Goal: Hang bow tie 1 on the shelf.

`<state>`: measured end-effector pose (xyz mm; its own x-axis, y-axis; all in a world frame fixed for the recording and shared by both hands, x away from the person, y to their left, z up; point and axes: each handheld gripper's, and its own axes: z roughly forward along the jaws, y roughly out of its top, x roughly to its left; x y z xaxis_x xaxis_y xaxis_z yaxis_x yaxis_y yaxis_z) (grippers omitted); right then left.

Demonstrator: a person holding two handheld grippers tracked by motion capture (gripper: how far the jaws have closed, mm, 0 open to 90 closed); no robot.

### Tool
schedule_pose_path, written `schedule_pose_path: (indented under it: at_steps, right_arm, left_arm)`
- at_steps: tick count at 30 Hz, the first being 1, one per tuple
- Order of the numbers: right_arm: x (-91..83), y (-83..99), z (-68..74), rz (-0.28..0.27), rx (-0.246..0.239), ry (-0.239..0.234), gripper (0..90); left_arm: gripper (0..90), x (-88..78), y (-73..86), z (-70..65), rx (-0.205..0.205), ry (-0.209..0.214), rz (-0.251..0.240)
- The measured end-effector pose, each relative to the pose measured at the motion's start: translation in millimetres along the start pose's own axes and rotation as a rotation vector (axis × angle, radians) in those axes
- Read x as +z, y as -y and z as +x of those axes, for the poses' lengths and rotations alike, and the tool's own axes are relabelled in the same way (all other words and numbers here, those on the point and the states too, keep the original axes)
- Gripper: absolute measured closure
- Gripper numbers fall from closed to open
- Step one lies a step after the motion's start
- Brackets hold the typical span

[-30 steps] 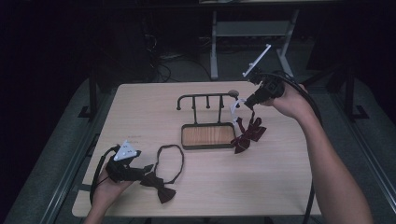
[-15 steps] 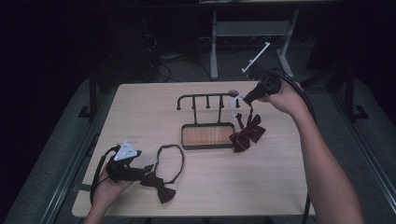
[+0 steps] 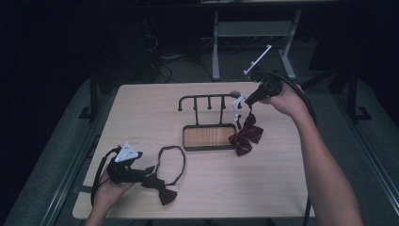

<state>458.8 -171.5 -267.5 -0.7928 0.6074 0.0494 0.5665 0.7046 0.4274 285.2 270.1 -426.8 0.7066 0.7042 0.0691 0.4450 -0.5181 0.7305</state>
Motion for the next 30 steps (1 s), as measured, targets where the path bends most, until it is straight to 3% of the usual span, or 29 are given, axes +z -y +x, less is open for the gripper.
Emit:
schedule_pose_path:
  at_steps: [12,30]
  right_arm:
    - [1.1,4.1,3.9,0.001,-0.018,-0.018,77.6]
    - [10.6,33.7,-0.9,-0.004,-0.014,-0.076,70.9]
  left_arm:
    - [27.8,-0.3,-0.1,0.0,0.001,0.0,0.002]
    - [27.8,1.7,-0.1,-1.4,0.002,0.007,0.014]
